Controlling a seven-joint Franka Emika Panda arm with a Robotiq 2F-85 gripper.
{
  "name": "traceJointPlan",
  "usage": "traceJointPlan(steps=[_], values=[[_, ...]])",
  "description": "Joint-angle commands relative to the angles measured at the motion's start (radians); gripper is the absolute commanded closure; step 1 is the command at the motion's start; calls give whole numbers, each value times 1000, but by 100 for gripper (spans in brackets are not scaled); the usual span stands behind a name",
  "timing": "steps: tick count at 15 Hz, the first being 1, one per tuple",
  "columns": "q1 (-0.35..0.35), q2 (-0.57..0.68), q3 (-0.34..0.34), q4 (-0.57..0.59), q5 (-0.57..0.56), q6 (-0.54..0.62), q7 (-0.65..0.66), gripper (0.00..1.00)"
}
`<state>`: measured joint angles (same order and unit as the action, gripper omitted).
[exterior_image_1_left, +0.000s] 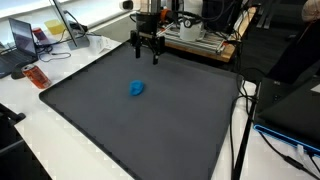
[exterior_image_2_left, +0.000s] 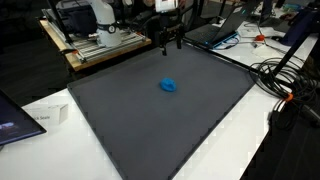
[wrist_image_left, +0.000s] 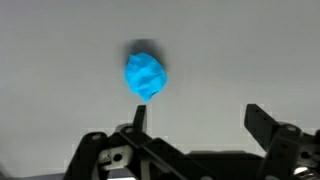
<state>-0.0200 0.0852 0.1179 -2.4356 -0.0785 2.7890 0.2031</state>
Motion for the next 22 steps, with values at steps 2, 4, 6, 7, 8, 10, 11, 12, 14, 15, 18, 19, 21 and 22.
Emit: traceJointPlan(steps=[2, 4, 6, 7, 8, 10, 11, 12, 14, 15, 18, 19, 21, 22], values=[[49, 102, -47, 111, -13, -88, -18, 0], [59, 138, -67, 141, -25, -101, -15, 0], [63, 176, -82, 168, -26, -101, -31, 0], [63, 194, -87, 181, -21, -102, -42, 0], [66, 211, -95, 193, -26, -99, -46, 0], [65, 250, -105, 211, -36, -75, -88, 0], [66, 267, -112, 219, -49, -62, -110, 0], [60, 281, -112, 228, -54, -52, -145, 0], [59, 306, -129, 244, -92, -33, -202, 0], [52, 316, -130, 250, -104, -26, -240, 0], [21, 340, -120, 258, -127, -6, -384, 0], [6, 345, -109, 259, -127, -1, -436, 0], [-19, 353, -88, 256, -130, 4, -543, 0], [-28, 357, -82, 256, -133, 0, -587, 0]])
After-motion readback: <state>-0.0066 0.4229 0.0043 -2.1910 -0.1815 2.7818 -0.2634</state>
